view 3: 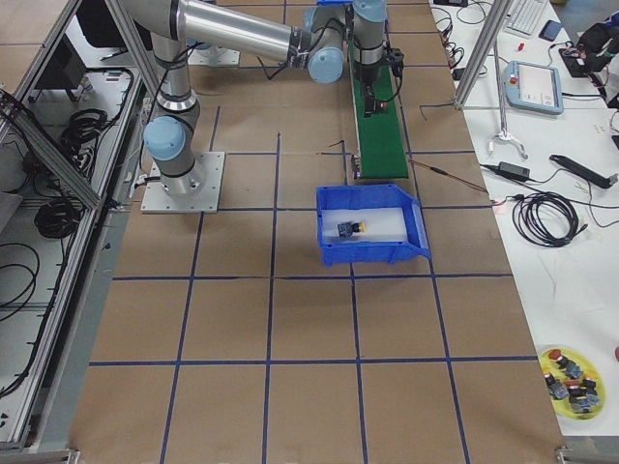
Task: Transport two buttons from left to right
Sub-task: 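Move the right gripper back over the conveyor toward the red button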
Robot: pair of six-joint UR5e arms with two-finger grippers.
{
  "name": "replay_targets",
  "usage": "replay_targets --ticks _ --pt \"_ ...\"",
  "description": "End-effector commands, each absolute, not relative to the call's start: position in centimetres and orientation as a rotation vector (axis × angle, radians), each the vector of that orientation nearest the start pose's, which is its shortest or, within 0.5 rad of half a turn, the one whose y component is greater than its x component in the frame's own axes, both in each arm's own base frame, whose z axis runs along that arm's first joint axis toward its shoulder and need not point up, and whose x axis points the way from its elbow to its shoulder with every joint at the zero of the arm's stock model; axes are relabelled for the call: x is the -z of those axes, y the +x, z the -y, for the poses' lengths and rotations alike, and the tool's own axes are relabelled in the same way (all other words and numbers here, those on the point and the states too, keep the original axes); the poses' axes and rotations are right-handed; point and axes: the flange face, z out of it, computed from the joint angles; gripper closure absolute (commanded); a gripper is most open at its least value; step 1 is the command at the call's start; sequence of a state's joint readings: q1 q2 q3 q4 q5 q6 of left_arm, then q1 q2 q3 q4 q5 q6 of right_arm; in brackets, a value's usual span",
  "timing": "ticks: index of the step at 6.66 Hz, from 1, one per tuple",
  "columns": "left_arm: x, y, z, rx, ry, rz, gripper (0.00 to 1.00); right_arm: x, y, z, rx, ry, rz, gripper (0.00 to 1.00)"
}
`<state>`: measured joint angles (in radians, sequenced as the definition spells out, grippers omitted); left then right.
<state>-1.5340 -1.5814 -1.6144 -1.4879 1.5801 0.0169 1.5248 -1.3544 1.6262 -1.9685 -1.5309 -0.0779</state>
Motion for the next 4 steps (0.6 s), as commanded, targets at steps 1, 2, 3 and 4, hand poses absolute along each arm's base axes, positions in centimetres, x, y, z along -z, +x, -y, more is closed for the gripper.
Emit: replay_targets --ticks 1,2,3,4 --pt "-47.1 -11.4 50.4 0.05 -0.031 -3.131 0.0 -36.4 11.4 60.0 0.214 -0.063 -3.085 0.0" --pt "-47.0 -11.4 50.4 0.048 -0.031 -3.131 0.0 -35.5 11.7 60.5 0.213 -0.053 -3.084 0.0" --pt "-47.0 -11.4 50.4 0.045 -0.029 -3.131 0.0 -33.9 12.0 61.0 0.177 -0.06 -3.101 0.0" --pt "-47.1 -11.4 50.4 0.048 -0.031 -3.134 0.0 -33.0 11.9 61.4 0.155 -0.055 -3.105 0.0"
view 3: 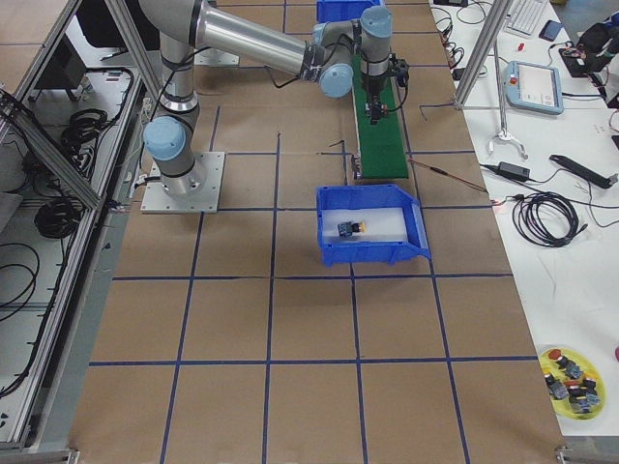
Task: Transport two buttons from left to right
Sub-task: 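Lower the right gripper over the red-capped button on the belt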
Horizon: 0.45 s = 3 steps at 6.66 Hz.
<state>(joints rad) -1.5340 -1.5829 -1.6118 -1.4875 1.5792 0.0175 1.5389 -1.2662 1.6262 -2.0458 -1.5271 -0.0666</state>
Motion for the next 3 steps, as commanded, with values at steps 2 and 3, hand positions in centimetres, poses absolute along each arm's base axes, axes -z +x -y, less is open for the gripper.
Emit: replay_targets --ticks 2,3 --pt "-47.1 -11.4 50.4 0.048 -0.031 -3.136 0.0 -32.0 12.0 61.5 0.128 -0.005 -3.103 0.0" --pt "-47.1 -11.5 50.4 0.05 -0.031 -3.137 0.0 -31.5 12.1 61.6 0.116 -0.005 -3.103 0.01"
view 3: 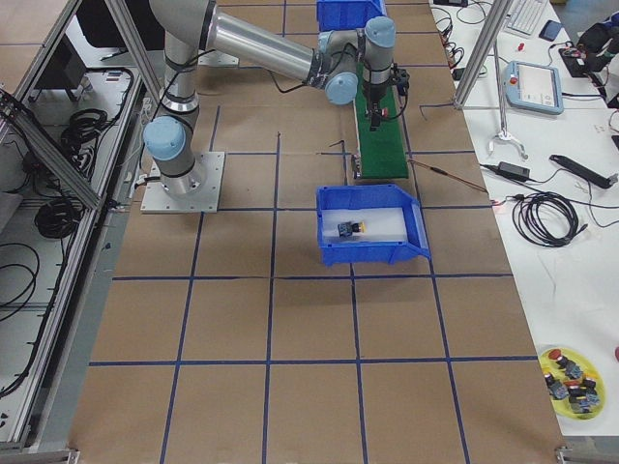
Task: Transport two buttons from left to right
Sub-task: 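Lower the right gripper over the red-capped button on the belt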
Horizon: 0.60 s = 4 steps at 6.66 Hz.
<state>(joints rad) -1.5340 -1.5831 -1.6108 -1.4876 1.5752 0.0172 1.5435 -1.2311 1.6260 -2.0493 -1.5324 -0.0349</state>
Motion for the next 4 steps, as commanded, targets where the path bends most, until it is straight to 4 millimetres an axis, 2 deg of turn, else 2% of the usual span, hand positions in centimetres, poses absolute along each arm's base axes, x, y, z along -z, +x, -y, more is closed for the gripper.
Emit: replay_targets --ticks 1,3,4 --pt "-47.1 -11.4 50.4 0.048 -0.031 -3.136 0.0 -31.0 12.5 61.8 0.106 -0.007 -3.103 0.01" --pt "-47.1 -11.4 50.4 0.05 -0.031 -3.134 0.0 -29.9 12.7 62.0 0.079 0.043 -3.098 0.01" --pt "-47.1 -11.4 50.4 0.048 -0.031 -3.133 0.0 -29.0 13.6 62.3 0.058 0.058 -3.094 0.01"
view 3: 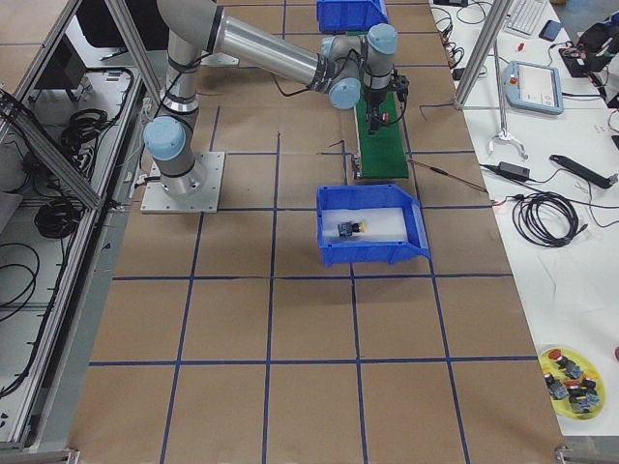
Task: Transport two buttons from left to right
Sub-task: 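Lower the right gripper over the red-capped button on the belt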
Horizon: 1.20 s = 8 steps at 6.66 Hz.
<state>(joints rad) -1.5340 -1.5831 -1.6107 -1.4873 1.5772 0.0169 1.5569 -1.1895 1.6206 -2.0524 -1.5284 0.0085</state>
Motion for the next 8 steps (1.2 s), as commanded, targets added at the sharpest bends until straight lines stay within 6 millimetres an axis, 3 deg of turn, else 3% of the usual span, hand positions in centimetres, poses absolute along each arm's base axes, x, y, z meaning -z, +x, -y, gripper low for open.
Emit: replay_targets --ticks 1,7,8 --pt "-47.1 -11.4 50.4 0.048 -0.031 -3.134 0.0 -28.5 14.6 62.6 0.049 0.1 -3.091 0.01" --pt "-47.0 -11.4 50.5 0.048 -0.031 -3.137 0.0 -25.8 14.9 65.3 0.099 0.113 -3.079 0.02" --pt "-47.0 -11.4 50.5 0.048 -0.029 -3.137 0.0 -25.2 14.8 65.4 0.079 0.114 -3.088 0.11"
